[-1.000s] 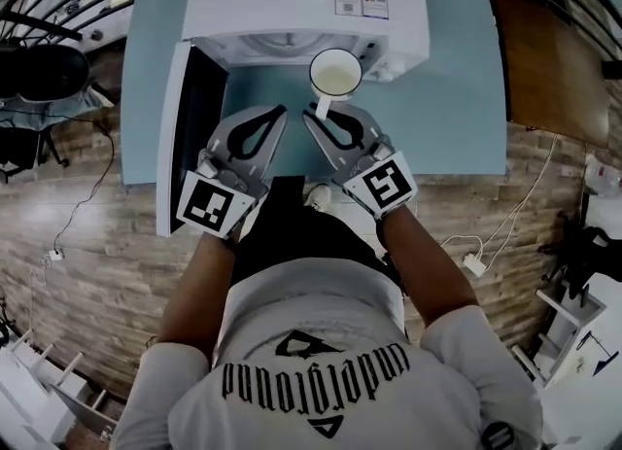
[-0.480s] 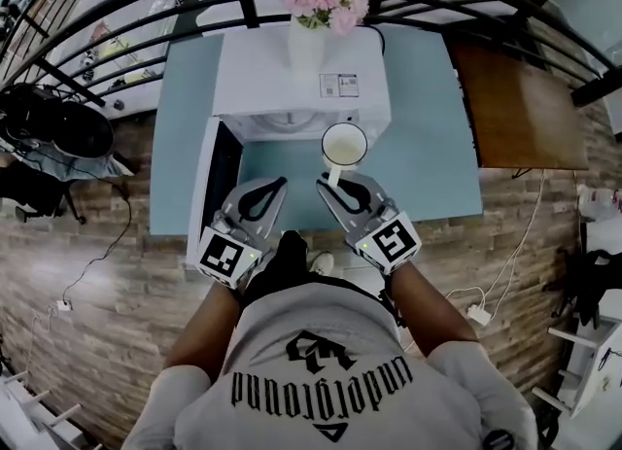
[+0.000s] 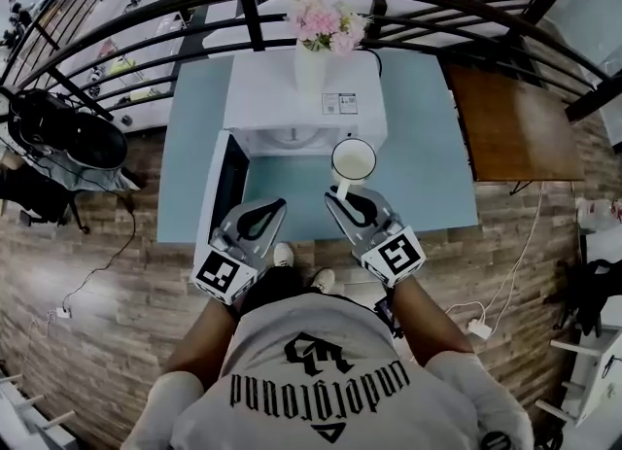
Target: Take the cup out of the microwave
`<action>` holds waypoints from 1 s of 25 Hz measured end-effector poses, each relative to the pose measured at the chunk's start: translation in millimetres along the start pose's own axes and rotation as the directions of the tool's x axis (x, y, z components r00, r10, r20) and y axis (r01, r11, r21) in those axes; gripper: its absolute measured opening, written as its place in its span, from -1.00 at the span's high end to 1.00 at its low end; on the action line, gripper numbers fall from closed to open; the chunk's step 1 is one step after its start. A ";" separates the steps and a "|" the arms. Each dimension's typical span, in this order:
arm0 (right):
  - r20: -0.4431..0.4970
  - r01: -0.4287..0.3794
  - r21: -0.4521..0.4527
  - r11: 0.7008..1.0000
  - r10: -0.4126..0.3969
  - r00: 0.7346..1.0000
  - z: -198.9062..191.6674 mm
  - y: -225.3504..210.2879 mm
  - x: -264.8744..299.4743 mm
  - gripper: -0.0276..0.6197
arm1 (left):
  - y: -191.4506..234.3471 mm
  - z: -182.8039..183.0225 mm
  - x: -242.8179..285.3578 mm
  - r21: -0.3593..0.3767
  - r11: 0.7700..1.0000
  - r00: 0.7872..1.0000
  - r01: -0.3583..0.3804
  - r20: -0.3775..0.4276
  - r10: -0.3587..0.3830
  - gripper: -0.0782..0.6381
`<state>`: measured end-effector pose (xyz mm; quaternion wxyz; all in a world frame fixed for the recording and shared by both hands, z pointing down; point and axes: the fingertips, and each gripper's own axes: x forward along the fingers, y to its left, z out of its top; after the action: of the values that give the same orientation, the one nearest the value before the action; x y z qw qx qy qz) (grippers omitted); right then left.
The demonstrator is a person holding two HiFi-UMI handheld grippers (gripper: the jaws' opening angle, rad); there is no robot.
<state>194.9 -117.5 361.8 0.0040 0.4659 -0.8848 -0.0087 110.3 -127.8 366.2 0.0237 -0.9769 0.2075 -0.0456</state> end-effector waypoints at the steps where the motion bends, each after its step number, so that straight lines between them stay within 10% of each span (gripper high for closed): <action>1: 0.002 0.006 -0.001 1.000 -0.006 1.000 1.5 1.8 -1.5 0.76 | -0.9 0.5 -3.3 0.003 1.000 1.000 0.004 -0.007 -0.004 0.64; 25: 0.037 0.108 -0.009 0.994 -0.108 0.994 48.1 174.1 -15.0 0.76 | -38.1 18.7 -185.9 -0.058 0.990 0.991 0.132 -0.025 -0.133 0.64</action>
<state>59.1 -6.1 317.1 -0.0099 0.5127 -0.8582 -0.0223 -41.6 -16.7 335.3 -0.0098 -0.9880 0.1437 -0.0551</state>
